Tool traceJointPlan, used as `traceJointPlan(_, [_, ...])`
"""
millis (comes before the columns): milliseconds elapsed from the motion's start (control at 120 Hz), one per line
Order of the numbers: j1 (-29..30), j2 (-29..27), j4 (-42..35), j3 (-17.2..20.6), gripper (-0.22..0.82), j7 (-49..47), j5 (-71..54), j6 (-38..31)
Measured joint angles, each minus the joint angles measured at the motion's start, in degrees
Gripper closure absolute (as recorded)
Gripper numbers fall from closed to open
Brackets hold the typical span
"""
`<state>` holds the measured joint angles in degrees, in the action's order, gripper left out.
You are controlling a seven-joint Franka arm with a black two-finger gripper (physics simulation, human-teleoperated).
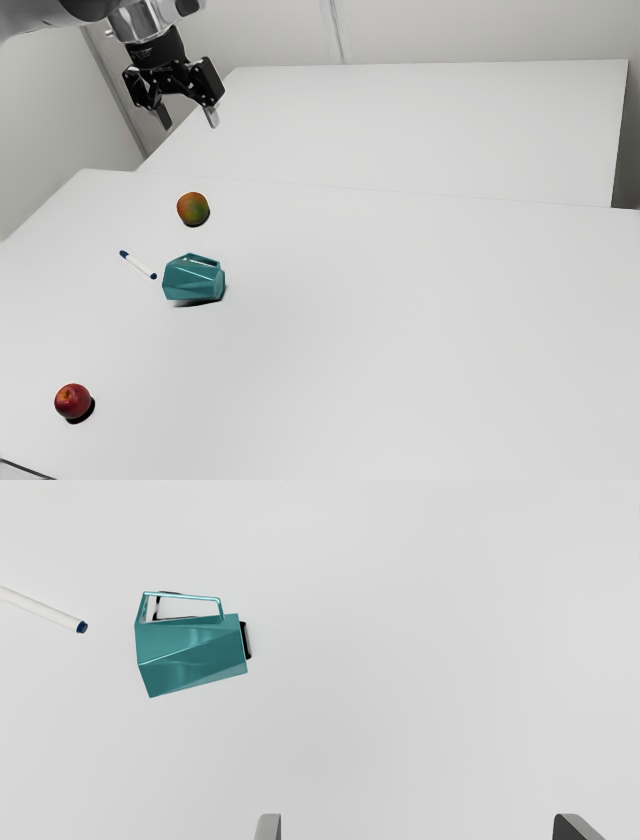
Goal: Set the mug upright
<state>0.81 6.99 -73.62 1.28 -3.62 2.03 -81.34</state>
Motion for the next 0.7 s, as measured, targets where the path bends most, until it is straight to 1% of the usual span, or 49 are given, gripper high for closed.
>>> traceJointPlan(392, [0.26, -0.76, 0.04, -0.11, 0.01, 1.28, -0.05, 0.16])
traceJointPlan(500, [0.96, -2.14, -0.67, -0.09, 0.01, 1.58, -0.09, 0.48])
traceJointPlan(558, [0.67, -3.77, -2.81, -0.34, 0.01, 1.69, -0.01, 0.56])
traceJointPlan(583, [0.35, -4.97, -4.85, -0.69, 0.01, 1.72, 0.20, 0.47])
traceJointPlan(658, [-0.81, -10.46, -14.42, -2.44, 0.01, 1.95, 2.93, -1.04])
traceJointPlan(700, [1.31, -13.11, -19.97, -2.83, 0.02, 2.54, 5.41, -2.40])
